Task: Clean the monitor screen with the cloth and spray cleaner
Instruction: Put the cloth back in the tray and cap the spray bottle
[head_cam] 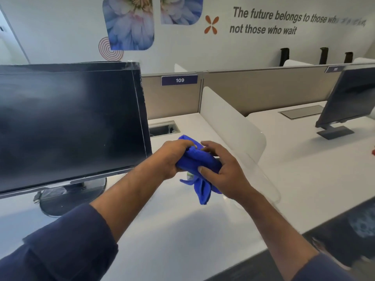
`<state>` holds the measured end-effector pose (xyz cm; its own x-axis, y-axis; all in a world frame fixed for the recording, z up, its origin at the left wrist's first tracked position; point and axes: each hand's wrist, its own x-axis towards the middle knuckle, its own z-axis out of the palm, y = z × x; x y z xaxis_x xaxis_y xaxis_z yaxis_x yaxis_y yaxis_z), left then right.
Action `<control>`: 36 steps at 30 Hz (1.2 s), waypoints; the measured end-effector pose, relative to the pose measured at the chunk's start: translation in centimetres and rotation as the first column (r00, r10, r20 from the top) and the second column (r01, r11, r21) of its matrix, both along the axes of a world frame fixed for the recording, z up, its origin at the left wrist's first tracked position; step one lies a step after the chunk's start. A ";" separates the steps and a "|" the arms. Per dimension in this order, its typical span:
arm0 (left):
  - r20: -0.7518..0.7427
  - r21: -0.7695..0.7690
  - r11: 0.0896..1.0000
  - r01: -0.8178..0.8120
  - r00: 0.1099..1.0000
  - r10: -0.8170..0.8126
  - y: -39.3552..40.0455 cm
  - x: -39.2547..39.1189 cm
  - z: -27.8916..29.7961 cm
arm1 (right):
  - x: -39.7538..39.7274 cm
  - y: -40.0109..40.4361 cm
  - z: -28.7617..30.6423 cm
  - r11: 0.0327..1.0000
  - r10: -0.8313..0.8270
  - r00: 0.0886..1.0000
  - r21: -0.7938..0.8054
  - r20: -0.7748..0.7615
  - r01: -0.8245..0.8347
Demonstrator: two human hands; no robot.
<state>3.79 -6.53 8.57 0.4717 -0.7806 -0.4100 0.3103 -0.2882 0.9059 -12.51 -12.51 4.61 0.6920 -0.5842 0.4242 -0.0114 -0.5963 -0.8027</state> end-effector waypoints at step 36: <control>0.856 0.514 0.816 0.265 -0.208 -0.472 -14.5 -10.1 -9.6 | -4.4 -14.2 -10.3 0.846 -0.469 0.610 -0.522 -0.639 0.105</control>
<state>-6.33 -21.01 -1.00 0.0809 -0.9965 0.0208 -0.9939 -0.0791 0.0773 -16.92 -26.67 -5.70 0.6939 -0.7127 0.1028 -0.7001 -0.7011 -0.1352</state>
